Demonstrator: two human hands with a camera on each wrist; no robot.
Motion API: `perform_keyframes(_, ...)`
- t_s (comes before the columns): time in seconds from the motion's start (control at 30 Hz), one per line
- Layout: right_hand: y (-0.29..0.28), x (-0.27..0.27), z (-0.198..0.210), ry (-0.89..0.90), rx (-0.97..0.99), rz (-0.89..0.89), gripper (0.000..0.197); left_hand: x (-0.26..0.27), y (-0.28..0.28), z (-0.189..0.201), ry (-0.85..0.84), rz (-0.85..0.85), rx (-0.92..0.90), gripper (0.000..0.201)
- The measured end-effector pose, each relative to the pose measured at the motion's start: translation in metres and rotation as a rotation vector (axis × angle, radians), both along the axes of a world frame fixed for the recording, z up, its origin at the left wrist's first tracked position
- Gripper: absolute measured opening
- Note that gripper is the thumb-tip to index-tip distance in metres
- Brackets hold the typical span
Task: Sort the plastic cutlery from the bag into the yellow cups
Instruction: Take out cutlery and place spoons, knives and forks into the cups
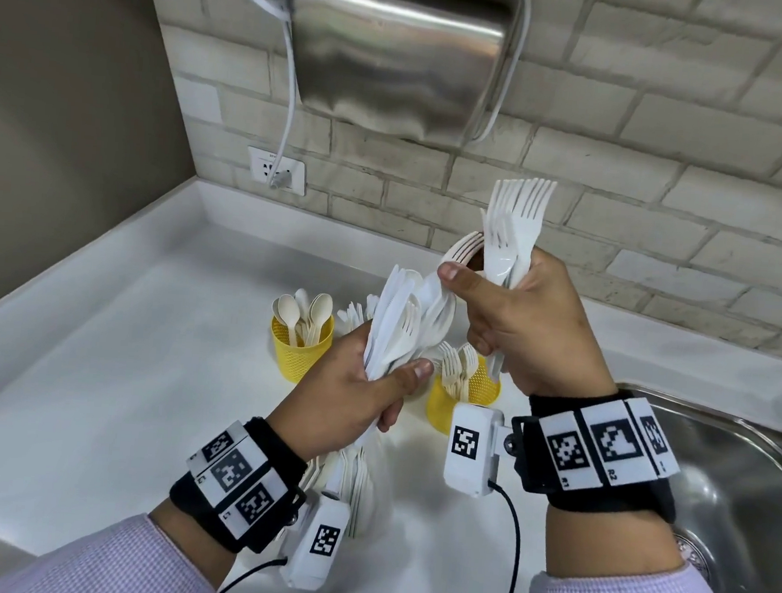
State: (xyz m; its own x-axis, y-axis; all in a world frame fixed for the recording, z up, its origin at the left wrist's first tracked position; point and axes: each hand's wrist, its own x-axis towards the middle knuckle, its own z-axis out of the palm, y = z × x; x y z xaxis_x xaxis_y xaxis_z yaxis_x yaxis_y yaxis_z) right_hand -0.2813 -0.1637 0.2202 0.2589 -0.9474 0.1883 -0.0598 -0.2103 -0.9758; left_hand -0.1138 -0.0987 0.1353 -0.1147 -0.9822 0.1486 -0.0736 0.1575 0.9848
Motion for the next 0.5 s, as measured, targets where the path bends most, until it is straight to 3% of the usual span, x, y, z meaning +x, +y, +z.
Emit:
perform_keyframes(0.23, 0.0, 0.007, -0.002, -0.047, -0.146, -0.285, 0.013, 0.0, 0.004, 0.006, -0.007, -0.02, -0.01, 0.015)
perform_keyframes(0.5, -0.001, 0.005, 0.006, -0.597, -0.042, -0.56, 0.006, 0.001, 0.01, 0.009, -0.021, -0.061, -0.012, 0.014)
